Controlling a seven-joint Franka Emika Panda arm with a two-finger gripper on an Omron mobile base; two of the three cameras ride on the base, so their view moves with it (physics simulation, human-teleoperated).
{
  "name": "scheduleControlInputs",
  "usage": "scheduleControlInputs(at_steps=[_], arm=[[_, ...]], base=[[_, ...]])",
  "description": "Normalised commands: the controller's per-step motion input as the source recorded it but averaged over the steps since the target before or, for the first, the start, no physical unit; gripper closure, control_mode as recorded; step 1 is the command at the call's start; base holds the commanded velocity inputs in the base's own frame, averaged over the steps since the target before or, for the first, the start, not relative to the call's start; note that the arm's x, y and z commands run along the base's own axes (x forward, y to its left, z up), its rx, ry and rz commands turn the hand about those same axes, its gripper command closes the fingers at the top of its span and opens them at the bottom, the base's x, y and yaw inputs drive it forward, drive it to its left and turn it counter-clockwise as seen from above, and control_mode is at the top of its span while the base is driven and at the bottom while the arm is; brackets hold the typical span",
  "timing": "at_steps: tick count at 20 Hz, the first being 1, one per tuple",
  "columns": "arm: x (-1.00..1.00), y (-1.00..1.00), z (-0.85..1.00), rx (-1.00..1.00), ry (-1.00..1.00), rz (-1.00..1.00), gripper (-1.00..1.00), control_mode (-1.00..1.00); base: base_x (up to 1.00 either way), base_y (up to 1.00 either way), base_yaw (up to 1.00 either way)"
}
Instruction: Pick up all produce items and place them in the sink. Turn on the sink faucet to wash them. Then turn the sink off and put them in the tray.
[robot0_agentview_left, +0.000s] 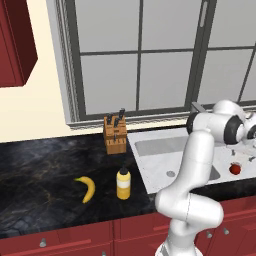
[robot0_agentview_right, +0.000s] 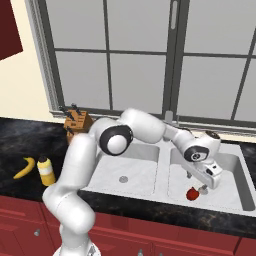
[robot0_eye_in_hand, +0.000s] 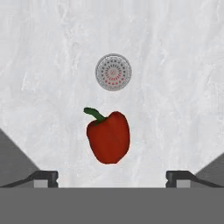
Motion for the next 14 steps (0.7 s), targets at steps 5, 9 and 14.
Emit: scheduleControlInputs(at_steps=[5, 9, 14], arm=[[-0.58, 0.36, 0.68, -0.03, -0.08, 0.01, -1.0, -1.0], [-0.43, 0.88, 0.68, -0.07, -0.02, 0.0, -1.0, -1.0], [-0.4, 0.99, 0.65, -0.11, -0.01, 0.02, -1.0, -1.0]], base=[[0.0, 0.0, 0.0], [0.0, 0.0, 0.0], [0.0, 0.0, 0.0]])
